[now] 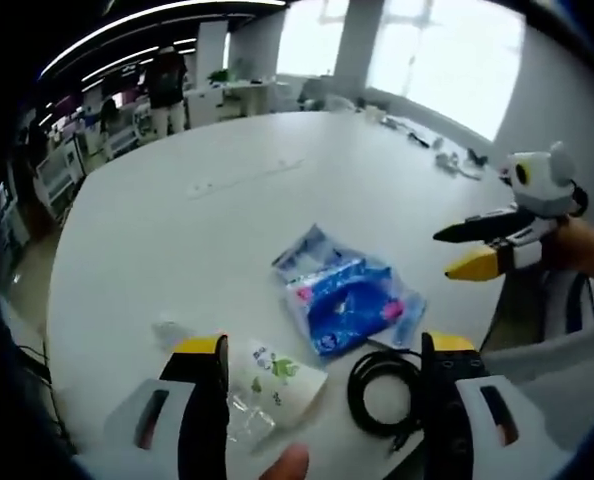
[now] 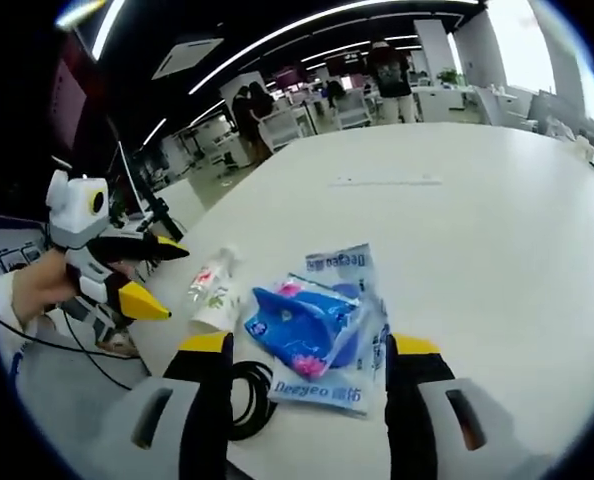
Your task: Arrange the tabletop items into an orderly group along one side of the table until the central work area is clear of visible clutter.
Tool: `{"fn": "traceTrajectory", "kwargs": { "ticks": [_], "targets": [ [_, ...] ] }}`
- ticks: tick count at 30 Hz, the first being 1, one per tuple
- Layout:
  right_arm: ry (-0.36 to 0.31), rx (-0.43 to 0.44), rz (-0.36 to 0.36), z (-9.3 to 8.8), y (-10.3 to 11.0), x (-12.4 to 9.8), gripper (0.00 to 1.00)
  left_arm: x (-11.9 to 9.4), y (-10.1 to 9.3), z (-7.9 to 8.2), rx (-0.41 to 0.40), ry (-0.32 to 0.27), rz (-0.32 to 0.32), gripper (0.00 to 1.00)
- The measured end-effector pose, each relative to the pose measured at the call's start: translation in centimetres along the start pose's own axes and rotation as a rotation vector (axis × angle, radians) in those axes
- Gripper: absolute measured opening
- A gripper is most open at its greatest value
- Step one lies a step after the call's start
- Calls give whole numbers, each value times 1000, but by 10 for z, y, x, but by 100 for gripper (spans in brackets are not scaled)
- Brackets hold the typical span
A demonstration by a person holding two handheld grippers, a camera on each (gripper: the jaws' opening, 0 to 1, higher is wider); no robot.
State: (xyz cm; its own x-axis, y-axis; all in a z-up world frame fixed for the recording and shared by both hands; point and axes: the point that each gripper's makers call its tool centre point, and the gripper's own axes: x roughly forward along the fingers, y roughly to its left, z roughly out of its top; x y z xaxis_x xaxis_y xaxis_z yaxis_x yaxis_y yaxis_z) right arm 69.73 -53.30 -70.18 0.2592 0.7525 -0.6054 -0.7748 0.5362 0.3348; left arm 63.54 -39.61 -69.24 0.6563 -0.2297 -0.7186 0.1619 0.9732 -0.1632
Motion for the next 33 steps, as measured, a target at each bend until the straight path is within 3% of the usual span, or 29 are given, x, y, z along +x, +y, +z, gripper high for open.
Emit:
{"fn": "traceTrajectory", "kwargs": {
  "ticks": [4,7,18,24,28,33],
  "targets": [
    [13,8,7,-2,2,10,58,15,1,-2,-9,28,21,71],
    [14,26,2,-3,-2,17,58,23,6,-5,-37,47,40,74],
    [62,18,24,-22,-8,30,56,44,12,-12,-80,89,41,71],
    [67,24,35,-21,-17,35,53,54,13,-13,-82,103,36,66],
    [69,44,41,-23,-15,41,50,64,12,-15,-113,106,28,67],
    [82,55,47,-27,-14,49,47,74,10,-18,-134,122,16,62]
  ]
}}
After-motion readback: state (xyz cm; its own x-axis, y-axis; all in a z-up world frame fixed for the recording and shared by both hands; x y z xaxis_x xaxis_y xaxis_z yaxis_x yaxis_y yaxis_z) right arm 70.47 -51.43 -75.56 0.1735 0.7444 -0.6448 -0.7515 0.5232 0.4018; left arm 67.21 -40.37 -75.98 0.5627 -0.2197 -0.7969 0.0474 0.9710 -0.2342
